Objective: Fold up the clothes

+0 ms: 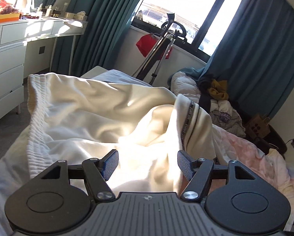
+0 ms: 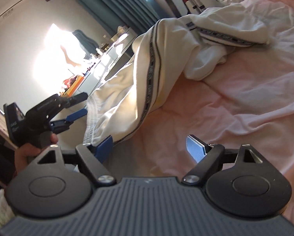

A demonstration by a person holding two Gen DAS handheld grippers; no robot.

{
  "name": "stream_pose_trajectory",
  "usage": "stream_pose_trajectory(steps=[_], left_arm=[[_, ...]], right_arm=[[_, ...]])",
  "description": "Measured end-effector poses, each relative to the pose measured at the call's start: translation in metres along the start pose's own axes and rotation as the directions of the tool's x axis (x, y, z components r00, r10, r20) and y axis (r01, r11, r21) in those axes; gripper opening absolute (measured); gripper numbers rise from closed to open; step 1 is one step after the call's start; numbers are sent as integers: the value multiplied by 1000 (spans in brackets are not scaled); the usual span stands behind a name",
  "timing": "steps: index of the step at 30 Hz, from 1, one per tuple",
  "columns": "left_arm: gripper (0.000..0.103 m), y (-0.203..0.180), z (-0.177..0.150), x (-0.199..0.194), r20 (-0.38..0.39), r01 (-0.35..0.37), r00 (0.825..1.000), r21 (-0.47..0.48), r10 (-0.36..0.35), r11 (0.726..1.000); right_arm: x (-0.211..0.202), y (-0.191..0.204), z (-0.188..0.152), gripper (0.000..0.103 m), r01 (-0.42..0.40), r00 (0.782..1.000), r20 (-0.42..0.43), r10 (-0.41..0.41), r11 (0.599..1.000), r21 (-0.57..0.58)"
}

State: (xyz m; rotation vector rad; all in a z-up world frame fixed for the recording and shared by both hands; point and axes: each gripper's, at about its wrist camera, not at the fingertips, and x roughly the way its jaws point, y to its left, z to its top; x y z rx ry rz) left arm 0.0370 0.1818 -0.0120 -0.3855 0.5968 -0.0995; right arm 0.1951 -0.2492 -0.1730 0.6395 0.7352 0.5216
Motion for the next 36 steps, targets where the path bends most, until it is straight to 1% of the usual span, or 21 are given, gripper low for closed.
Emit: stream_pose_trajectory(steps=[2,4,8,10,12,14,18,21,24,26,27,29,30,31,33,34,36], left_arm=[[68,-18,-9,12,-4,-7,1000,1,7,1000],[68,-33,-15,24,2,-33,999,24,33,999],[68,-50,-25,45,13,-81,997,52,80,995],[67,-51,-29,57,12,-101,995,53,101,993],[67,-48,-33,67,15,-105,994,72,104,992],[67,-45,-38,76,0,-91,996,87,91,992],[66,-39,-44,90,-19,-79,997,104,81,991],[62,-37,-47,100,-38,-81,996,121,87,989],[56,-34,-49,108,-56,-74,995,123,82,990],[50,-33,-51,112,-66,-68,995,124,77,990],[49,-33,-52,113,-67,-67,995,128,76,989],[47,-33,-51,116,-65,-62,995,126,70,990],[47,-32,-49,117,-63,-57,996,120,65,991],[44,-32,-48,119,-61,-52,996,115,59,992],[40,-32,-48,120,-61,-44,997,119,52,992],[37,-33,-48,120,-61,-41,997,122,48,992],[33,-33,-48,121,-61,-34,997,128,42,991]], right_arm=[[-2,-25,16,85,-8,999,38,5,998,60],[-1,-51,29,84,-38,995,98,29,996,84],[7,-94,53,85,-44,981,195,8,983,180],[16,-112,63,85,-69,976,216,16,968,240],[31,-128,74,85,-98,973,229,29,949,299],[44,-143,85,85,-112,969,245,22,927,358],[72,-172,100,85,-168,959,279,44,882,440],[94,-190,107,84,-176,956,293,26,849,498],[108,-195,115,84,-181,949,316,15,844,504],[115,-194,122,84,-155,945,327,-21,852,500],[118,-194,125,81,-141,942,333,-42,851,506],[124,-196,130,71,-113,936,341,-87,843,526],[125,-198,133,55,-94,932,342,-117,835,542],[125,-201,136,37,-70,930,337,-146,831,552],[122,-203,142,23,-22,922,330,-201,826,564],[117,-201,145,18,8,916,330,-227,834,552],[100,-189,152,14,84,899,341,-276,871,484]])
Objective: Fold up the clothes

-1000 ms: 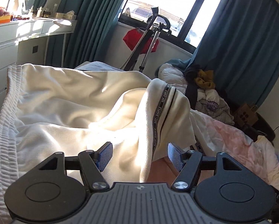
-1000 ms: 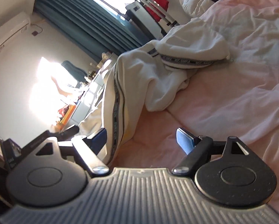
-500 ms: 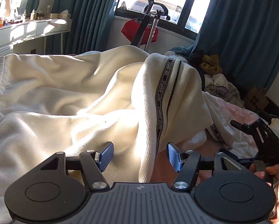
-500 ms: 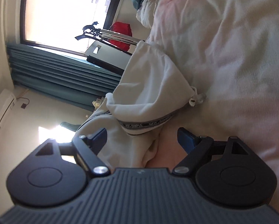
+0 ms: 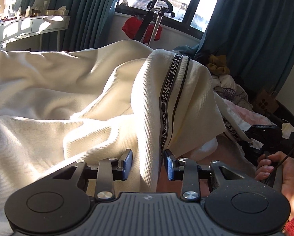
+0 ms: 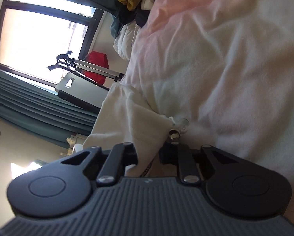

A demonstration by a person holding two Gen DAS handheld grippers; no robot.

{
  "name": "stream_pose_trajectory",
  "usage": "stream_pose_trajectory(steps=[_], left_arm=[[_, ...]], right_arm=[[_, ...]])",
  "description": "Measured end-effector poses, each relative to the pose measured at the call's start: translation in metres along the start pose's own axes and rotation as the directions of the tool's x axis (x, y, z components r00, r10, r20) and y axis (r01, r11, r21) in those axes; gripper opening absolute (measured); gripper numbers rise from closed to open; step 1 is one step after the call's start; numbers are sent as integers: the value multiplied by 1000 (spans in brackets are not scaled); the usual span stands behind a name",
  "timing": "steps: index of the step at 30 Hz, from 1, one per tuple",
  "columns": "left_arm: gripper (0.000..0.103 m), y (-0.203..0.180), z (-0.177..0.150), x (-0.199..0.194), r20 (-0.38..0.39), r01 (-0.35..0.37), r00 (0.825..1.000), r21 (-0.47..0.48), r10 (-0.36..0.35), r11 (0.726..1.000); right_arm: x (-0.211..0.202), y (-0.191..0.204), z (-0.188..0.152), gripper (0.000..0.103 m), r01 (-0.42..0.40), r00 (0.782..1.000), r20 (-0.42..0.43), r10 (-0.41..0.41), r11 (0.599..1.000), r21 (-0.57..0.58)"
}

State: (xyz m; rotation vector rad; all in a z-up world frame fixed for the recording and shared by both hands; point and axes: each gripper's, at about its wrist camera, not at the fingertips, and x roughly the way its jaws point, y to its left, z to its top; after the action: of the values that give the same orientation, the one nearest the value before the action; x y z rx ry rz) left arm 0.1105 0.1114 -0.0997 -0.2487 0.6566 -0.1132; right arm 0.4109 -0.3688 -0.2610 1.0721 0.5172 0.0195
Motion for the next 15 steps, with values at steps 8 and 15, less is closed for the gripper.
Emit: stream_pose_trajectory(steps=[8,15], left_arm=[[25,-1,0,4,-6,23,1000,28,-23,999],[25,-8,-7,5,-33,1,999,95,2,995]], right_arm=[[-120,5,42,10,53,978,208,-25,990,-130],[-210,-43,85,9,109,938,326,-114,994,34]])
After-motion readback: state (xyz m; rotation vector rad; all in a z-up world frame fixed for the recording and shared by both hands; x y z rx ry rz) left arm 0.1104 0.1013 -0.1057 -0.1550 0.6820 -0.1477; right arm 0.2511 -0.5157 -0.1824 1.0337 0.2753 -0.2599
